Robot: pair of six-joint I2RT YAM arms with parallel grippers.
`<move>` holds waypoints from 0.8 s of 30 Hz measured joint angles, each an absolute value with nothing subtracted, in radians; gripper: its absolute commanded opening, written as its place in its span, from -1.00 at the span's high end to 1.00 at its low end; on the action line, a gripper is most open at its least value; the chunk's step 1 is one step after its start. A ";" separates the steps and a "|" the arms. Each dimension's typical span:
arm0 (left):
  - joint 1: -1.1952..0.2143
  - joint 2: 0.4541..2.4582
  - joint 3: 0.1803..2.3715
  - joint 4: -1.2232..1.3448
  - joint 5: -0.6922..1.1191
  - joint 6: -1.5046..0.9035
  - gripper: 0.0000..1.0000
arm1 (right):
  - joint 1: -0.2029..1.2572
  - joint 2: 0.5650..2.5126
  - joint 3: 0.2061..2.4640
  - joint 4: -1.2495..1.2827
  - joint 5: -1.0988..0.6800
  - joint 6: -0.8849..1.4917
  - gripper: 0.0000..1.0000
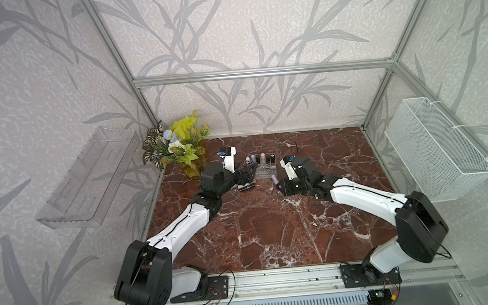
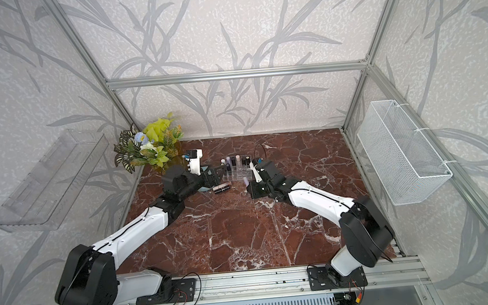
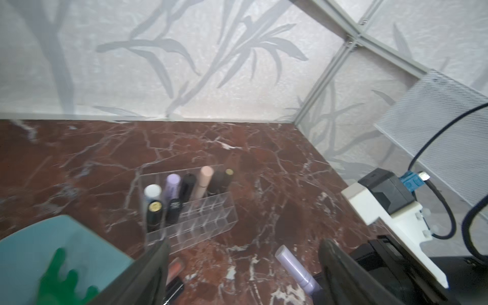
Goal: Arrange the lipsticks in the organizer
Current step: Pick up the lipstick at the center of the board.
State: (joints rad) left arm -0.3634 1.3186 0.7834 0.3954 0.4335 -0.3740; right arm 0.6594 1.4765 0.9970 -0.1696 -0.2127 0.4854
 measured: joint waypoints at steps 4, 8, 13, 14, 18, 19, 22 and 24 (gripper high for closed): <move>-0.363 1.348 0.849 0.389 0.620 -0.419 -0.79 | 0.613 1.318 0.918 -0.170 -0.321 0.479 0.74; -0.361 1.402 0.870 0.443 0.815 -0.526 -0.76 | 0.558 1.211 0.860 -0.166 -0.429 0.480 0.73; -0.359 1.449 0.867 0.580 0.973 -0.707 -0.67 | 0.541 1.146 0.855 -0.158 -0.527 0.484 0.74; -0.359 1.447 0.867 0.596 0.993 -0.724 -0.64 | 0.541 1.136 0.853 -0.152 -0.548 0.486 0.73; -0.361 1.443 0.867 0.620 1.061 -0.767 -0.51 | 0.542 1.114 0.841 -0.123 -0.600 0.505 0.73; -0.363 1.443 0.867 0.622 1.075 -0.774 -0.46 | 0.541 1.111 0.837 -0.111 -0.613 0.510 0.74; -0.378 1.442 0.871 0.617 1.106 -0.781 -0.43 | 0.542 1.111 0.833 -0.085 -0.644 0.529 0.73; -0.391 1.442 0.876 0.604 1.125 -0.777 -0.41 | 0.542 1.111 0.833 -0.068 -0.659 0.539 0.73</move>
